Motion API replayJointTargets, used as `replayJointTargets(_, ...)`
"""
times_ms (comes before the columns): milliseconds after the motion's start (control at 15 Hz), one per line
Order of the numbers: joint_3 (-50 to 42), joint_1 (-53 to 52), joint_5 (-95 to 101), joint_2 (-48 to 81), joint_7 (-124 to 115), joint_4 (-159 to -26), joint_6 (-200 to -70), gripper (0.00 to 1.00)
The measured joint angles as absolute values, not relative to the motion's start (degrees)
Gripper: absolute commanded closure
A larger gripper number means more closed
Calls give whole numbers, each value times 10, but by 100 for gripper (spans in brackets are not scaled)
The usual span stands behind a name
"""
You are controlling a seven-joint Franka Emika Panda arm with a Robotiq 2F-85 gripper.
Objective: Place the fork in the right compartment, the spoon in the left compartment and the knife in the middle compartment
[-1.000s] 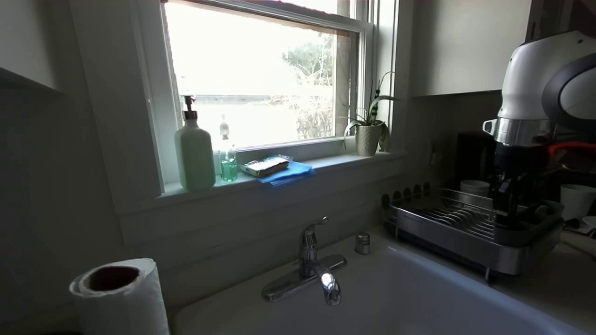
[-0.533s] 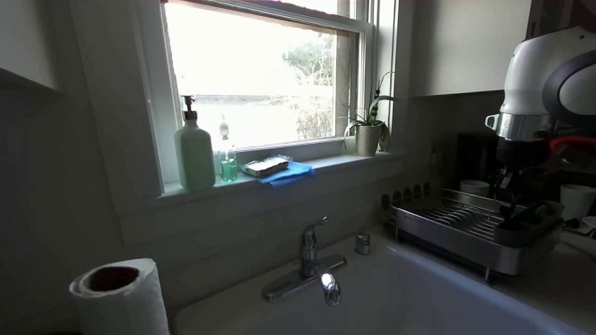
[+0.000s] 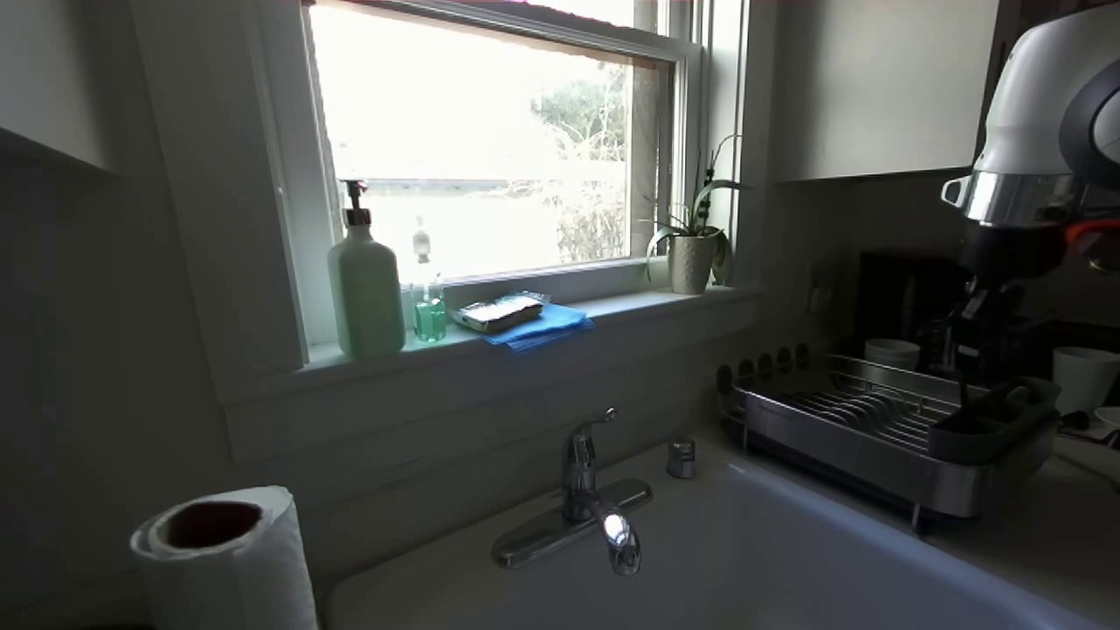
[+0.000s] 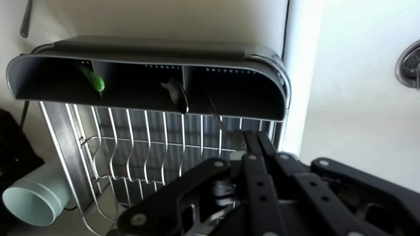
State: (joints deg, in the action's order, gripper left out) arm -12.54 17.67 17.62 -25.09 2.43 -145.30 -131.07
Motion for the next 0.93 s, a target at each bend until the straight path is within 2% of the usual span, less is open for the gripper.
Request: replayJointTargets(933, -141, 195, 176, -417, 60, -1445, -1294, 99)
